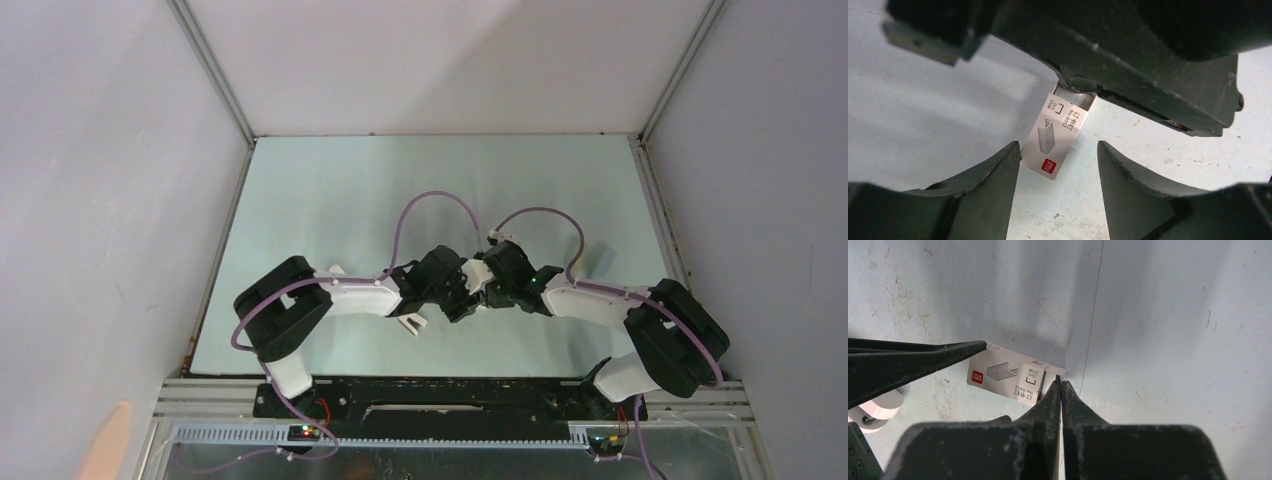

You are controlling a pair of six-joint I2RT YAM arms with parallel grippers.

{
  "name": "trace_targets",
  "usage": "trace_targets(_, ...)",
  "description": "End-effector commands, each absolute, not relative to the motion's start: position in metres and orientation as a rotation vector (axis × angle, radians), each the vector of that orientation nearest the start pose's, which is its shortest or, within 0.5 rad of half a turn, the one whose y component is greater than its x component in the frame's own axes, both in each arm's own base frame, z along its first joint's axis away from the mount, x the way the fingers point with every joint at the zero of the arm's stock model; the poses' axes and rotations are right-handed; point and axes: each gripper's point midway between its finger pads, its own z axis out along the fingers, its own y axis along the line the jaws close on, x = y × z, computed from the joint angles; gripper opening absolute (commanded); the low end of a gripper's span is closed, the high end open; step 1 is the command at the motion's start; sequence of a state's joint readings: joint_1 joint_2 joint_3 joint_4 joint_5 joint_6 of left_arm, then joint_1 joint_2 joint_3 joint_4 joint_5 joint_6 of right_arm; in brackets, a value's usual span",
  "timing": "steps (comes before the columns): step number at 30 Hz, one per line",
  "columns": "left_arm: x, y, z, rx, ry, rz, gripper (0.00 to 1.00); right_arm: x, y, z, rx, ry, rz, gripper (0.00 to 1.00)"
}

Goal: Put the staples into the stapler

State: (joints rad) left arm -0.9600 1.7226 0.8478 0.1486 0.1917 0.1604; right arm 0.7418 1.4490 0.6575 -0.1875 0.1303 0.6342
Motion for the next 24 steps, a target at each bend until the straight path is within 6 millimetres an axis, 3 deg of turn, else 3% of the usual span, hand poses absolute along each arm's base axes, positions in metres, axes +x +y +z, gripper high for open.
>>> trace_targets(1,0.22,-0.372,0.041,1.357,1.872,-0.631,0.63,0.239,0.226,0.024,-0.191,2.545,0.41,0.0)
trace_targets(6,0.223,-0.368,0.04,1.337,1.869,-0.601,0.65,0.242,0.232,0.032,-0.273,2.509,0.435,0.0)
trace_targets(11,0.226,-0.361,0.053,1.266,1.819,-0.589,0.75,0.244,0.231,0.036,-0.335,2.49,0.433,0.0)
trace_targets(16,0.222,-0.359,0.066,1.245,1.778,-0.62,0.76,0.246,0.229,0.039,-0.354,2.478,0.432,0.0)
trace_targets(24,0.214,-0.37,0.051,1.282,1.801,-0.631,0.75,0.249,0.229,0.041,-0.356,2.465,0.433,0.0)
